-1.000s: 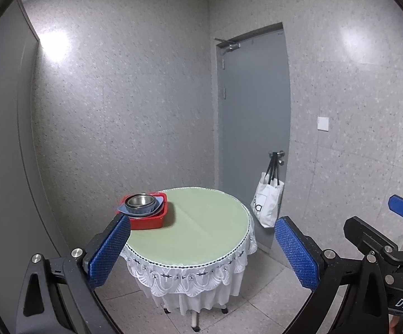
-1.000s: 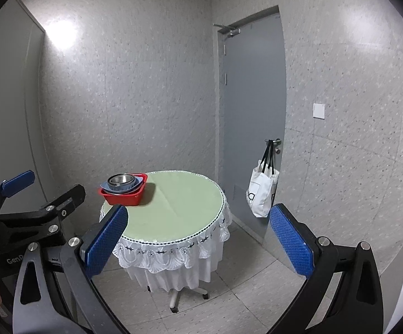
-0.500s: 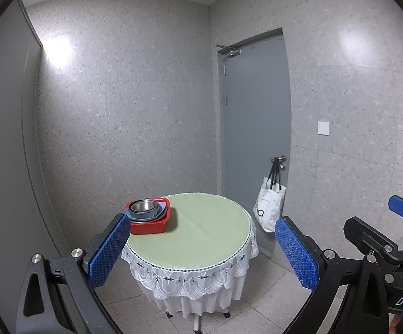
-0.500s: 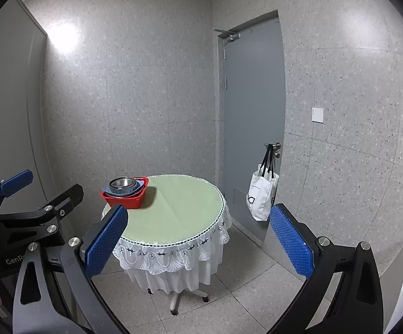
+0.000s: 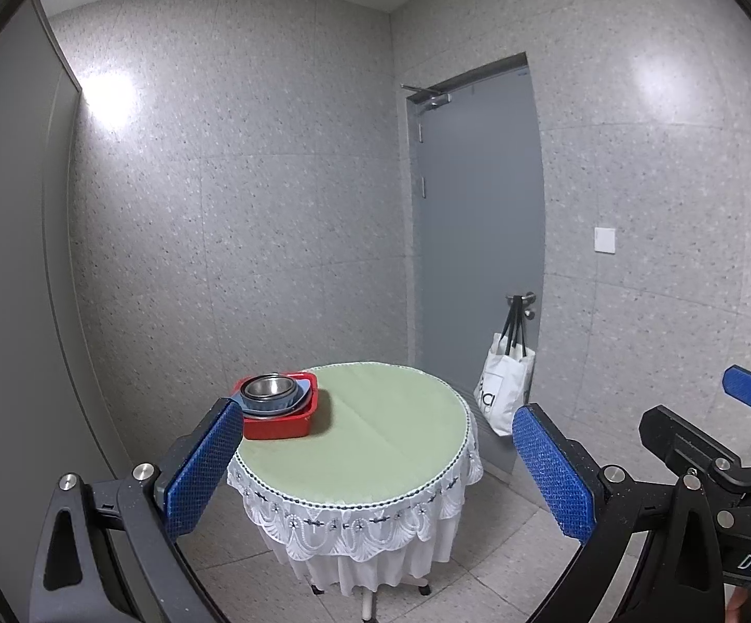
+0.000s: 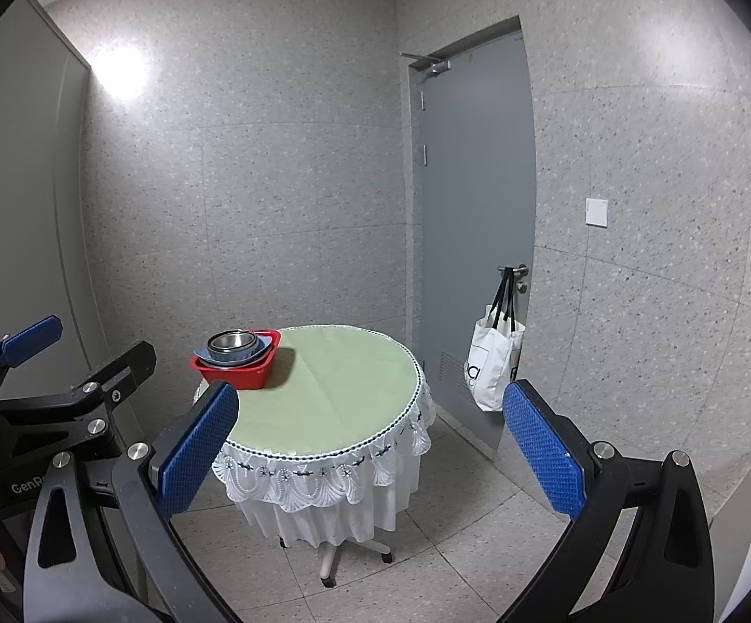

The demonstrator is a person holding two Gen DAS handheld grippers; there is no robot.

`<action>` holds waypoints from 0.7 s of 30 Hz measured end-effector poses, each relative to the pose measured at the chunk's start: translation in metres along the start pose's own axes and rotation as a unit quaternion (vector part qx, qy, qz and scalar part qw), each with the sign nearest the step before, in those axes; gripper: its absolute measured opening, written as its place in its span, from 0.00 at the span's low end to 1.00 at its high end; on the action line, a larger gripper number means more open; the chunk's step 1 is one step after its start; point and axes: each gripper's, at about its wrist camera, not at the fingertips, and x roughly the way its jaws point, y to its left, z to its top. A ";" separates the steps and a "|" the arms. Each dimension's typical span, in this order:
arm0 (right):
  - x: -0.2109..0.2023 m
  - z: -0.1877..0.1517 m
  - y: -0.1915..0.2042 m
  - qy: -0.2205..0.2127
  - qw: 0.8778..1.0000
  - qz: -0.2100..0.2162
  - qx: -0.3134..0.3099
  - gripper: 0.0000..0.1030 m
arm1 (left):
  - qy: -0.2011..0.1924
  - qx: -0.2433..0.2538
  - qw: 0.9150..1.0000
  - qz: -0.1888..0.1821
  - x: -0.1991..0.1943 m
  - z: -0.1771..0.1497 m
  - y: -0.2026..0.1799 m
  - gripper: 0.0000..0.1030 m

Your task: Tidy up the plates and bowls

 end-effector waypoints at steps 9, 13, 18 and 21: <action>0.001 -0.001 -0.001 0.001 1.000 0.002 0.003 1.00 | 0.000 -0.002 1.000 -0.001 0.008 0.000 -0.003 1.00; 0.002 -0.001 -0.003 0.001 1.000 0.003 0.002 1.00 | 0.000 -0.002 1.000 -0.002 0.011 -0.001 -0.003 1.00; 0.004 -0.001 -0.004 0.003 1.000 0.002 0.002 1.00 | -0.001 -0.003 1.000 -0.003 0.016 -0.003 -0.002 1.00; 0.004 -0.001 -0.005 0.003 1.000 0.003 0.002 1.00 | -0.004 -0.003 1.000 -0.003 0.016 -0.006 -0.002 1.00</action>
